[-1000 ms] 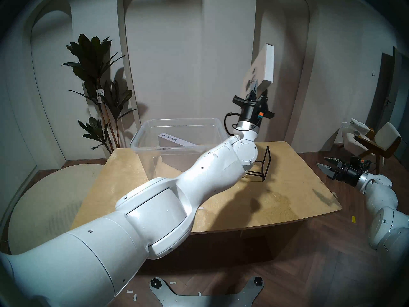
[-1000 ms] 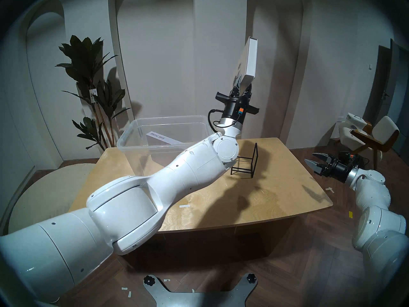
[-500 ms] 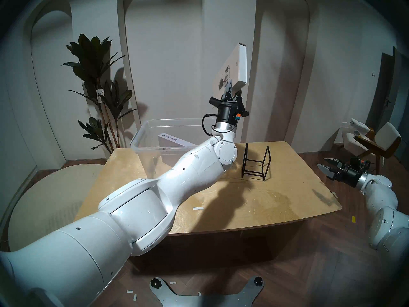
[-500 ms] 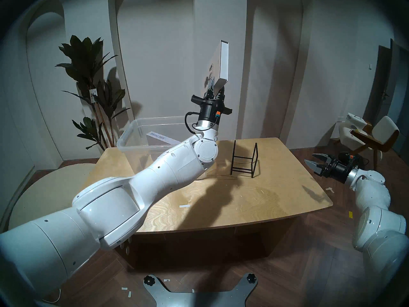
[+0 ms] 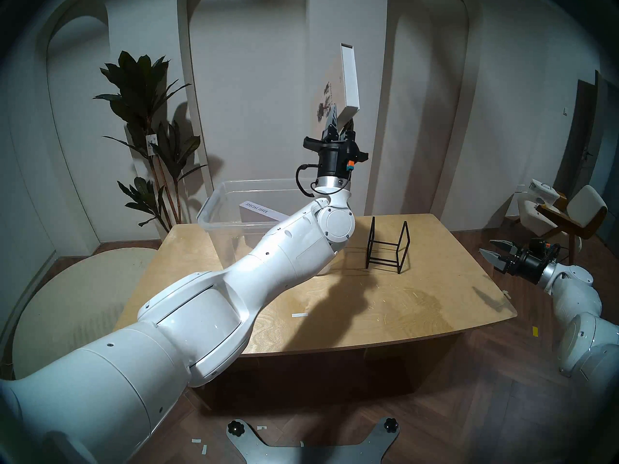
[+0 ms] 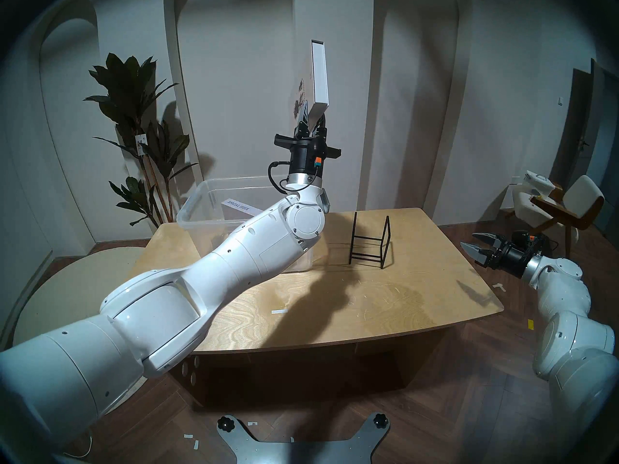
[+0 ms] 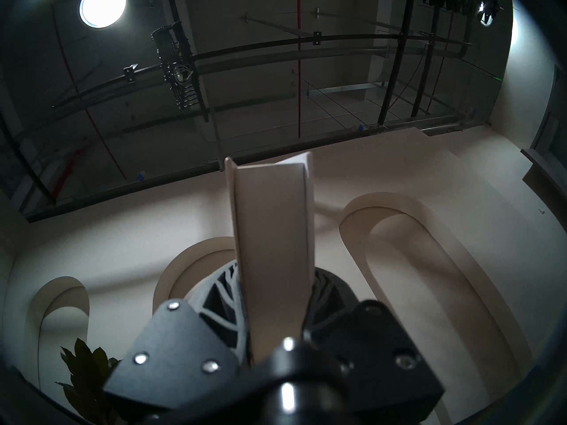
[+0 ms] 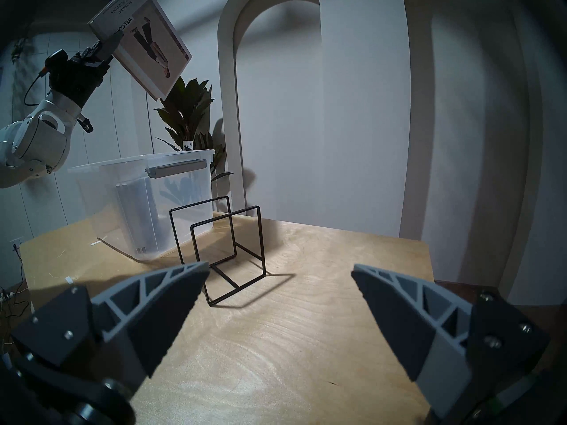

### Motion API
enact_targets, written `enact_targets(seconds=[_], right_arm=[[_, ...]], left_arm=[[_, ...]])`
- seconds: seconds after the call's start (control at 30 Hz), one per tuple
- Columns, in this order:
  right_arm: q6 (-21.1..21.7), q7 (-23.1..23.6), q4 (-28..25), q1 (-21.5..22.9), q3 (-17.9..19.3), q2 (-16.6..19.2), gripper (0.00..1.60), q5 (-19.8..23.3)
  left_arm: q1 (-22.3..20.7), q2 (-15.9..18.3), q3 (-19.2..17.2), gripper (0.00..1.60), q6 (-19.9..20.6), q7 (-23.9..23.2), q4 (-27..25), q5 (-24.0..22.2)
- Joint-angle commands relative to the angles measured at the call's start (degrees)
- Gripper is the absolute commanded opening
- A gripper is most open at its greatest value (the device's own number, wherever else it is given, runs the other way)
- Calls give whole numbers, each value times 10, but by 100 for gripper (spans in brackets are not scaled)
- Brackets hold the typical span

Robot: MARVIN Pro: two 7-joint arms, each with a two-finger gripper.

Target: Pack the books into the storage box

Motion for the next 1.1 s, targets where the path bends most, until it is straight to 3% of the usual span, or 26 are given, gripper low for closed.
enact_targets(seconds=[0.0,0.53,1.07], right_arm=[[-1,-1,-4,7,2,4,160,2],[-3,1,-2,9,2,4,160,1],[-6,1,-1,10,3,5,160,0]], left_arm=[[2,28,-22,0,8,21,-39,-5],[54,72,-44,0,38,54,-121,-20],[102,108,-57,0,68,73,-236,-42]])
